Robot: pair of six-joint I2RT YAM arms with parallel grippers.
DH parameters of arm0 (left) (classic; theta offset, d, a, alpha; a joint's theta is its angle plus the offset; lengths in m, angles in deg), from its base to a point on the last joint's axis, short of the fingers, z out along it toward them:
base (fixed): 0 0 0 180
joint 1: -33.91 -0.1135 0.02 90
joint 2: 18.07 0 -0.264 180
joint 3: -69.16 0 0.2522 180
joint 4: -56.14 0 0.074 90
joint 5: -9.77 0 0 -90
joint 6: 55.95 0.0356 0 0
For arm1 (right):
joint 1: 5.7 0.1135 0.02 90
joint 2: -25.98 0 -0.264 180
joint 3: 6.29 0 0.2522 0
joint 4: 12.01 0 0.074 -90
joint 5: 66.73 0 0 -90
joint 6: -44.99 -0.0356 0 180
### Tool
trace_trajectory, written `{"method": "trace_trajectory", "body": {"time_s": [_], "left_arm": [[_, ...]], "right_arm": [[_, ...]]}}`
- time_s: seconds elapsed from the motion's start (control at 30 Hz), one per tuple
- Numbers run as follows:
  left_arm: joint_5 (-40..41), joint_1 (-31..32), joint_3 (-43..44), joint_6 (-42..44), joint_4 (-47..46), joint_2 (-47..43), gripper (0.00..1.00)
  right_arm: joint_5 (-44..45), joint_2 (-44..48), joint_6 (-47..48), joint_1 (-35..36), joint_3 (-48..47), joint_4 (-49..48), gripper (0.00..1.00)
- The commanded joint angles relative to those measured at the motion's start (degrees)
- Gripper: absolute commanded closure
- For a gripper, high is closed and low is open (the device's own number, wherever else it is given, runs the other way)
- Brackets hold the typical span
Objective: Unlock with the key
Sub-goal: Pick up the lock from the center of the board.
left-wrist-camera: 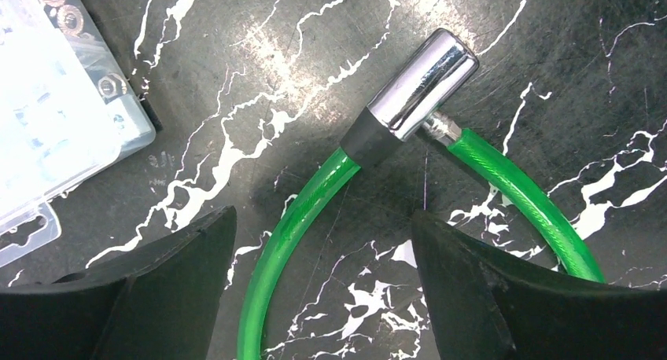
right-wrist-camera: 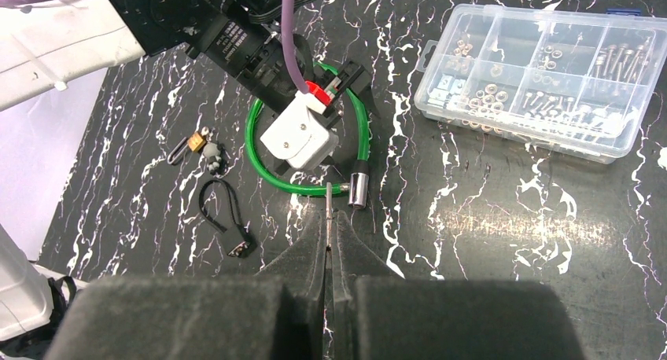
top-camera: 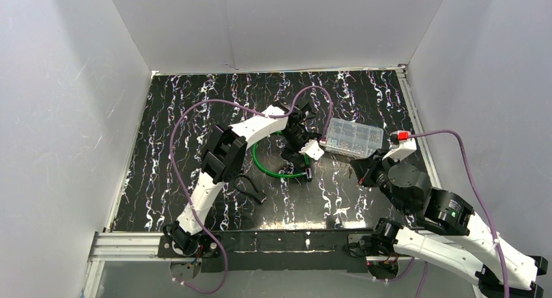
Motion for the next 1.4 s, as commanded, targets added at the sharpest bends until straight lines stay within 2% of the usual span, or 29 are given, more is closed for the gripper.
{"method": "trace_trajectory", "body": {"time_s": [0.0,0.17,0.23,0.37,0.43,0.47,0.5,0.53,0.57,0.6,0.63,0.67,0.7,0.73,0.77,0.8,0.87,0.9,0.93,1.13,1.37], "left_arm": [[-1.5,0.6,1.5,1.1,2.1,1.7,0.24],[-1.4,1.0,1.9,1.7,3.2,2.9,0.34],[-1.0,1.2,1.9,2.5,4.4,3.3,0.41],[-1.2,1.4,0.0,2.8,5.1,2.1,0.65],[-1.1,1.5,-1.8,3.1,4.3,0.9,0.83],[-1.1,1.5,-2.4,3.2,4.0,0.5,0.88],[-1.1,1.6,-2.7,3.3,4.1,0.3,0.98],[-1.0,1.6,-2.9,3.4,4.1,0.1,1.00],[-0.8,1.7,-3.1,3.1,3.6,0.0,1.00],[-0.7,1.8,-3.2,2.4,3.0,0.0,0.88],[-0.5,1.9,-3.1,2.0,2.6,0.1,0.81],[-0.4,1.8,-3.4,1.5,1.8,0.0,0.69],[-0.4,1.8,-4.6,1.3,0.3,-0.5,0.51],[-0.8,1.9,-6.9,1.4,-1.9,-1.4,0.47],[-1.0,2.0,-7.8,2.0,-2.5,-1.5,0.46],[-0.7,2.5,-8.6,3.3,-2.7,-1.6,0.48],[-0.3,3.5,-8.9,4.5,-3.3,-1.3,0.66],[0.4,4.3,-8.9,4.9,-4.4,-2.0,0.94],[0.6,4.2,-8.6,3.8,-5.2,-3.2,1.00],[-1.1,0.1,-12.2,-2.3,-12.0,-21.3,1.00],[-0.4,-1.7,-16.0,-7.5,-16.3,-42.5,1.00]], "right_arm": [[0.9,0.1,0.4,-0.2,-2.1,-1.9,0.99],[0.9,0.2,0.4,-0.3,-2.2,-1.7,0.99],[1.0,0.2,0.4,-0.3,-2.5,-1.6,0.99],[0.9,-0.1,0.6,-0.4,-2.8,-1.7,0.99],[0.5,-0.5,0.8,-0.3,-2.9,-2.0,0.99],[0.4,-0.8,1.0,-0.3,-2.9,-2.1,0.99],[0.3,-1.0,1.1,-0.4,-3.0,-2.2,0.99],[0.3,-1.2,1.1,-0.4,-3.1,-2.1,0.99],[0.4,-1.3,1.1,-0.4,-3.1,-2.0,0.99],[0.4,-1.0,0.9,-0.4,-2.9,-2.3,0.99],[0.4,-0.9,0.8,-0.4,-2.7,-2.5,0.99],[0.4,-1.0,0.7,-0.4,-2.9,-2.5,0.99],[0.4,-1.4,0.9,-0.4,-3.5,-2.0,0.99],[0.5,-1.3,1.0,-0.5,-3.7,-1.6,0.99],[0.7,-1.1,1.0,-0.5,-3.6,-1.6,0.99],[0.9,-0.8,0.9,-0.5,-3.6,-1.5,0.99],[1.0,-0.5,0.7,-0.5,-3.7,-0.9,0.99],[1.0,-0.3,0.6,-0.5,-3.8,-1.1,0.99],[0.7,-0.5,1.0,-0.6,-4.3,-1.2,0.99],[-0.6,-3.3,3.3,-0.5,-10.4,-1.3,0.99],[-3.2,-7.7,8.6,-0.6,-19.1,-1.1,0.99]]}}
